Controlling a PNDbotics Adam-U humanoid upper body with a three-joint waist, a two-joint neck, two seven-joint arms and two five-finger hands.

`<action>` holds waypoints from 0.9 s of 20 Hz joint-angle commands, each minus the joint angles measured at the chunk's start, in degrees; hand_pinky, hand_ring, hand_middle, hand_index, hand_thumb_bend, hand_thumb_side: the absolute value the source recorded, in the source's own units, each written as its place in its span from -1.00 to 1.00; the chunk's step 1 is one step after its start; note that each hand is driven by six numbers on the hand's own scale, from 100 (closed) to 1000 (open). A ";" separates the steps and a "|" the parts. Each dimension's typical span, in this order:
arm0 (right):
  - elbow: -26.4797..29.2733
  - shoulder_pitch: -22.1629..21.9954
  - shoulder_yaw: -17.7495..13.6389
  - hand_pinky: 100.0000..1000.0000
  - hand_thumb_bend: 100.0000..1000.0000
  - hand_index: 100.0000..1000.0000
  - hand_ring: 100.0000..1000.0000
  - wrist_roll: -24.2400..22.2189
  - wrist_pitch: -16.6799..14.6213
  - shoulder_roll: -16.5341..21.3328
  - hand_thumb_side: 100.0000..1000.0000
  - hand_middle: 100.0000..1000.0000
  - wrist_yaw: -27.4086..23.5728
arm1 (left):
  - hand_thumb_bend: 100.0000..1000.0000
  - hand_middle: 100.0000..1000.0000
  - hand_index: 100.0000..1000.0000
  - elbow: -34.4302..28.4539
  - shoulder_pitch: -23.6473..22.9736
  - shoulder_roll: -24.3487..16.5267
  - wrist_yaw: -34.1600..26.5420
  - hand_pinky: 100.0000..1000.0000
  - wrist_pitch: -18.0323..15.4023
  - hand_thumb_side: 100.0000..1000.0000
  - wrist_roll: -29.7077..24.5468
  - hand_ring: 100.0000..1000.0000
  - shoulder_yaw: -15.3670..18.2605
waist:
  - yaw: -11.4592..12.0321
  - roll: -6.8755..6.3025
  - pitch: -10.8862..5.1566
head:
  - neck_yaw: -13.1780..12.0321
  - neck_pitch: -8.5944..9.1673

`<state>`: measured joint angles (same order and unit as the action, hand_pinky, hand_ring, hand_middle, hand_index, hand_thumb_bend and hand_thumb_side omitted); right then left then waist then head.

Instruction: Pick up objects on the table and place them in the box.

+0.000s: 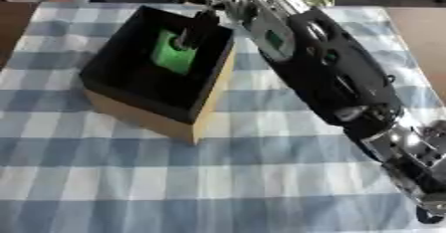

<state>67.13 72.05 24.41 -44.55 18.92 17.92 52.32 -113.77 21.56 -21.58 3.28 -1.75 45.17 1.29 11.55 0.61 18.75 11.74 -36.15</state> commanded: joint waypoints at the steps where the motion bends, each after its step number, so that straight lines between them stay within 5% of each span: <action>1: 0.23 1.42 -0.52 0.91 -0.53 1.00 0.99 -0.66 -1.23 0.42 -0.41 0.82 1.82 | -0.75 0.07 0.41 -0.82 0.59 -0.62 -0.05 0.19 -0.11 -0.32 -0.11 0.34 0.10 | 0.06 -0.39 -1.20 | 0.00 0.06; 12: 2.50 1.60 -1.59 0.89 -0.70 1.00 0.96 -0.32 -1.19 1.38 -0.46 0.77 0.23 | -0.75 0.07 0.41 -0.82 0.67 -0.70 0.03 0.19 -0.08 -0.32 -0.09 0.34 0.14 | -0.19 -0.44 -1.44 | -0.16 0.25; 18: 12.74 0.64 -2.38 0.84 -0.92 0.88 0.88 -0.09 0.57 7.64 -0.69 0.70 -4.88 | -0.74 0.07 0.41 -0.82 0.41 -0.91 0.23 0.19 0.10 -0.32 0.15 0.34 0.43 | -0.87 -0.32 -1.64 | -1.31 0.04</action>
<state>76.63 71.75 22.90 -44.59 18.69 23.00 48.85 -113.77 21.64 -21.58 3.29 -1.71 45.21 1.31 10.61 0.51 18.58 10.76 -36.15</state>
